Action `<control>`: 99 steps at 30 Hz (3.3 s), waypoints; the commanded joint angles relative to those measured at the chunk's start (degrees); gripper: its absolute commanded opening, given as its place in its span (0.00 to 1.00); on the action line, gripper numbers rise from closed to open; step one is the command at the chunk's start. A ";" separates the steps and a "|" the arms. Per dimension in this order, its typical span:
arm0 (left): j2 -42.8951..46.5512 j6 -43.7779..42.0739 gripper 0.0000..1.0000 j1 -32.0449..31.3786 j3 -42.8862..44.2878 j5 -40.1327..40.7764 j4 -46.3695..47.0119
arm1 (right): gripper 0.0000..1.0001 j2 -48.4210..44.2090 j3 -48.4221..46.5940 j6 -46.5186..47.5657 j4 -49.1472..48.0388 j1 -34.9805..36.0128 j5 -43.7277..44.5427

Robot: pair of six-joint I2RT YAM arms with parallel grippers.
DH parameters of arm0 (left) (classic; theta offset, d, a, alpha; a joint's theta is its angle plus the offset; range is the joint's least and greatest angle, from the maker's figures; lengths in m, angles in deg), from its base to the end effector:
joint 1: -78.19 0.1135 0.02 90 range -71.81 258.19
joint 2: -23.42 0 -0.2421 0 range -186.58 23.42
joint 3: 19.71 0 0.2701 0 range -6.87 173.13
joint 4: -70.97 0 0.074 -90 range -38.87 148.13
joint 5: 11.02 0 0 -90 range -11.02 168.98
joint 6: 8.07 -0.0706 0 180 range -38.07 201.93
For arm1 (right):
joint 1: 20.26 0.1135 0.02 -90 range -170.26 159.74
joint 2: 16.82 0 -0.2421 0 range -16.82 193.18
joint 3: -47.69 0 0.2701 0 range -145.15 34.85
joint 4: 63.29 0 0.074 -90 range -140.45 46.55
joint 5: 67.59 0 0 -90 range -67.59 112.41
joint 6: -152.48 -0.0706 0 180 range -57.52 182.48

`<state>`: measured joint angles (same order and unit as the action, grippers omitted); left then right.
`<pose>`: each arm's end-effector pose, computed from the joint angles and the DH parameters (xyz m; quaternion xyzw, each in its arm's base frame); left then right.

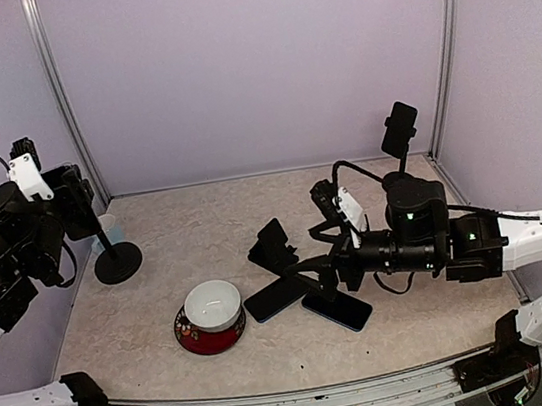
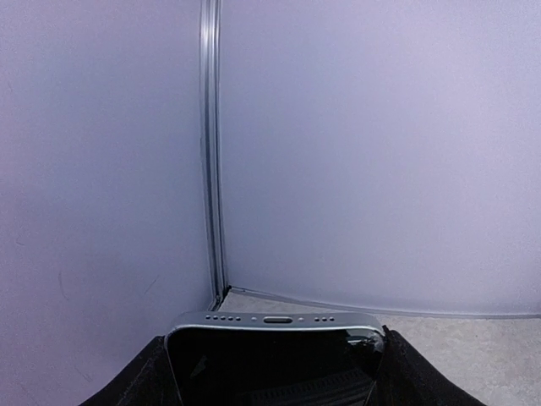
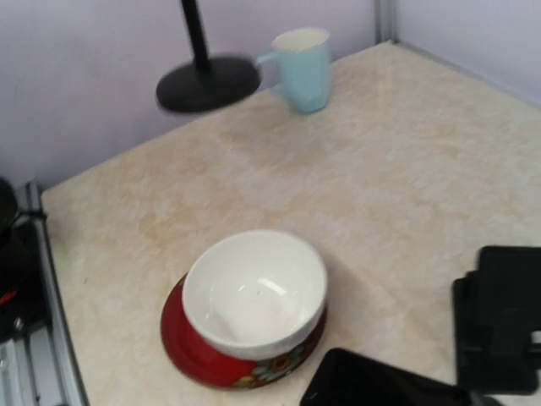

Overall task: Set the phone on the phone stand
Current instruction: Place the phone stand with the phone at the corner of the board.

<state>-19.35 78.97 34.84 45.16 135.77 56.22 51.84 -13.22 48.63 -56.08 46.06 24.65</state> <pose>0.1891 -0.0973 0.3939 -0.0999 0.6745 0.0667 0.7284 0.1388 0.3095 0.2653 -0.3399 0.7166 0.3802 0.4759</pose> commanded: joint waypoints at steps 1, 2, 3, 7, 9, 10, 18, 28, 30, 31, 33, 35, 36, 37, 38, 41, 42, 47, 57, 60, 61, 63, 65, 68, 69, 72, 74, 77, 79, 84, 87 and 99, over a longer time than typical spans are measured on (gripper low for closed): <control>-1.78 10.98 0.53 9.11 0.43 -12.49 -1.99 | 1.00 -5.93 1.96 -2.15 1.47 -0.83 6.25; -2.52 12.32 0.53 11.12 0.04 -13.51 -2.72 | 1.00 -7.05 2.70 -2.49 2.03 -1.17 7.24; -3.15 14.04 0.53 12.84 -0.30 -13.89 -3.59 | 1.00 -8.24 3.48 -3.07 2.47 -1.65 7.87; -4.07 17.47 0.53 17.22 -3.93 -14.11 -2.43 | 1.00 -12.09 6.52 -4.62 3.22 -3.23 7.79; -4.15 18.88 0.53 19.04 -5.92 -14.52 -1.08 | 1.00 -13.14 7.39 -4.88 3.63 -3.70 7.69; -4.35 19.37 0.52 19.89 -6.73 -14.80 -0.55 | 1.00 -13.41 7.70 -4.92 3.99 -3.82 7.77; -7.15 20.89 0.52 22.79 -9.82 -15.49 1.48 | 1.00 -13.50 8.19 -3.81 4.41 -4.74 7.78; -7.51 22.85 0.52 23.67 -10.85 -6.68 2.36 | 1.00 -11.21 8.52 -3.22 2.93 -6.18 5.41; -7.28 22.91 0.52 23.67 -11.10 -5.25 2.84 | 1.00 -10.70 8.41 -3.21 2.70 -6.31 4.93; -7.11 22.91 0.52 23.67 -11.22 -4.78 3.07 | 1.00 -10.53 8.43 -3.33 2.52 -6.45 4.82; -6.91 22.82 0.52 23.67 -11.34 -3.89 3.27 | 1.00 -10.19 8.42 -3.34 2.43 -6.55 4.53; -6.81 22.87 0.52 23.62 -11.12 -2.84 3.17 | 1.00 -10.05 8.44 -3.46 2.19 -6.64 4.35; -6.69 22.96 0.52 23.66 -11.08 -2.37 3.12 | 1.00 -9.91 8.51 -3.54 2.01 -6.65 4.27; -6.57 23.02 0.52 23.67 -11.14 -2.06 3.18 | 1.00 -9.90 8.72 -3.65 1.88 -6.69 4.11; -6.55 23.00 0.52 23.67 -11.22 -1.98 3.42 | 1.00 -9.86 8.86 -3.72 1.69 -6.73 4.05; -7.39 23.30 0.52 23.67 -11.46 -1.60 3.81 | 1.00 -9.54 9.11 -3.97 1.36 -6.77 3.71; -7.85 23.55 0.52 23.67 -11.51 -1.60 4.03 | 1.00 -9.43 9.19 -4.14 1.28 -6.80 3.49; -9.79 22.89 0.52 23.67 -11.72 -1.95 6.63 | 1.00 -9.46 9.48 -4.48 1.30 -6.78 2.88; -10.43 21.20 0.48 23.54 -12.83 2.13 11.55 | 1.00 -10.93 11.42 -4.88 0.71 -6.91 2.80; -11.07 19.78 0.48 23.21 -12.25 2.81 13.67 | 1.00 -10.91 11.58 -4.93 0.74 -6.96 2.52; -11.44 19.37 0.48 23.10 -11.73 2.89 13.90 | 1.00 -10.94 11.74 -4.86 0.83 -6.99 2.51; -11.97 19.14 0.48 22.78 -10.67 2.58 13.27 | 1.00 -11.26 11.85 -4.81 1.01 -7.00 2.61; -11.61 19.97 0.48 21.90 -10.61 2.38 12.20 | 1.00 -11.69 12.25 -4.83 0.87 -7.00 2.77; -10.11 19.65 0.50 19.51 -12.58 3.55 13.38 | 1.00 -12.06 12.78 -4.81 0.42 -7.16 2.95; -9.72 19.22 0.50 18.84 -13.44 3.95 14.17 | 1.00 -12.05 12.86 -4.79 0.36 -7.19 2.82; -9.81 17.98 0.50 18.66 -14.55 5.37 15.96 | 1.00 -11.89 12.79 -4.79 0.61 -7.30 2.44; -10.12 17.83 0.50 18.60 -15.22 5.71 16.56 | 1.00 -11.87 12.81 -4.80 0.67 -7.33 2.43; -10.59 17.14 0.50 18.26 -16.96 7.81 19.12 | 1.00 -11.84 12.87 -4.83 0.44 -7.44 2.37; -10.80 15.96 0.50 18.13 -17.96 9.55 21.12 | 1.00 -11.74 12.86 -5.01 0.20 -7.43 2.04; -10.27 13.35 0.50 18.13 -19.10 10.50 25.49 | 1.00 -11.44 13.08 -5.23 0.16 -7.51 1.89; -10.21 12.07 0.50 18.13 -19.63 10.52 28.04 | 1.00 -11.35 12.98 -5.33 0.19 -7.48 1.92; -13.04 15.34 0.60 17.92 -20.33 10.11 26.94 | 1.00 -11.39 13.35 -5.27 0.12 -7.54 1.92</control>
<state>-33.66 90.92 53.24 24.15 145.37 79.17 40.80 -0.61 43.51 -54.71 39.18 27.08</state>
